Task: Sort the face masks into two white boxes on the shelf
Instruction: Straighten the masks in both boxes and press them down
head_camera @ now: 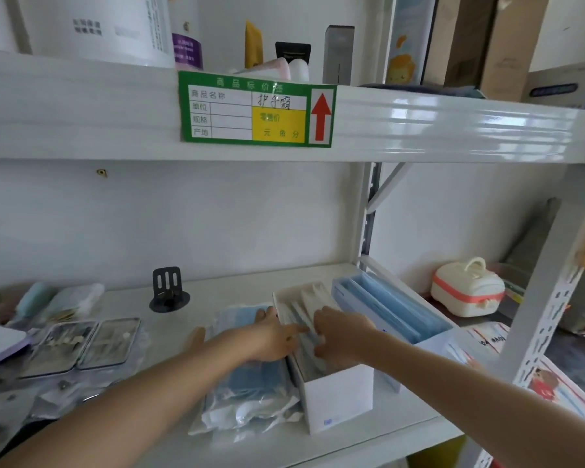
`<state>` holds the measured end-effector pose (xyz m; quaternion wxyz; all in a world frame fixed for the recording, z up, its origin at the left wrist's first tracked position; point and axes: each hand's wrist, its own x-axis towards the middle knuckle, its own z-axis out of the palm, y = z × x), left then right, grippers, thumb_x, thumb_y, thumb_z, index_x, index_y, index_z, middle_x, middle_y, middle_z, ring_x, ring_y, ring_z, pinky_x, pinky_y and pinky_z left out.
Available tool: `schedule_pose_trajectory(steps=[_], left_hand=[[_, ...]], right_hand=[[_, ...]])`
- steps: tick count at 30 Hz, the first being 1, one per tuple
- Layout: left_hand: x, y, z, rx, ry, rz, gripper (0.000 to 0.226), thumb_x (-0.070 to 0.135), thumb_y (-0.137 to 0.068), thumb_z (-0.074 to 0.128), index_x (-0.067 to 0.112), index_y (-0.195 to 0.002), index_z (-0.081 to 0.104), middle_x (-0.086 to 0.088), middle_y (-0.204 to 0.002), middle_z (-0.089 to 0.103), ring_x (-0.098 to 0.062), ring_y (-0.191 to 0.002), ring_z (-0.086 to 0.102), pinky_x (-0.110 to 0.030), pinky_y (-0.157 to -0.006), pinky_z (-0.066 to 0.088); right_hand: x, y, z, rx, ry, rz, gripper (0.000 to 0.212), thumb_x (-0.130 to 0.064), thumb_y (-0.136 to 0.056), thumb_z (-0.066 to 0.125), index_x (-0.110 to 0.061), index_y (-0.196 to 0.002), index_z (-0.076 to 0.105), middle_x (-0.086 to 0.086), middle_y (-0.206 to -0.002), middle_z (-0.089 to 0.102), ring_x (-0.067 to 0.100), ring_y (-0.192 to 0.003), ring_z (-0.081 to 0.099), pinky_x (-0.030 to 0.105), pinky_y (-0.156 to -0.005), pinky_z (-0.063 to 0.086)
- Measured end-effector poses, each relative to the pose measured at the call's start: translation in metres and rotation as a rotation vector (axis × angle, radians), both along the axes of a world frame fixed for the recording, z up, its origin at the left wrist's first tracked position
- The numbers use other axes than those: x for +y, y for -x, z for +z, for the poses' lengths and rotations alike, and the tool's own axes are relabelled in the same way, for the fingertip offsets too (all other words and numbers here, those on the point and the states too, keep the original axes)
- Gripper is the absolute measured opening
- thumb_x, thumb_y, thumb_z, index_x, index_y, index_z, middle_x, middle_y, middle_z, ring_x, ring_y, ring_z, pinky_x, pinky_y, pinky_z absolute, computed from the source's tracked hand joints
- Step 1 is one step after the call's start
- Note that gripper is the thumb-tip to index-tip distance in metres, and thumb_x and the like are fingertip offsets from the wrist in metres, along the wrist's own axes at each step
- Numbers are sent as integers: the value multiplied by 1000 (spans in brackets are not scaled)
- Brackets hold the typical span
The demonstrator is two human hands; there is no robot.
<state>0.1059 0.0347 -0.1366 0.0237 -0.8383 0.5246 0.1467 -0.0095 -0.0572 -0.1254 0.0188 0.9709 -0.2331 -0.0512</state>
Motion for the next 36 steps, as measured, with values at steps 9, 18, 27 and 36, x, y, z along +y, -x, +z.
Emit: schedule_pose_trajectory(steps=[9,18,27,36], left_hand=[[2,2,4,75,38,40,34,33,-95,27,26,-115,54,-11,-143,19,-32,-134,13,-45,-108,28],[7,8,3,-5,126,1,34,36,-96,27,23,-107,57,-10,-131,30,-29,-129,22,-43,-103,34],[6,4,-6,-16,191,8,50,39,-100,25,28,-148,23,-13,-140,28,-29,-135,22,-44,-108,33],[-11,35,16,47,441,26,42,27,-99,33,2,-128,48,-15,-132,51,-29,-125,43,-34,-106,34]], right_hand=[[-15,9,-4,4,75,58,27,-31,-97,43,-16,-116,54,1,-116,61,14,-84,52,18,-63,34],[-9,3,-21,128,320,-145,77,-51,-91,48,1,-142,25,12,-131,48,25,-109,60,29,-83,50],[-15,9,29,-177,-142,-219,13,-19,-90,49,-8,-87,54,4,-88,51,22,-90,54,18,-55,36],[-56,45,88,-383,-312,-325,54,-24,-83,69,2,-124,45,14,-117,56,27,-106,56,30,-86,44]])
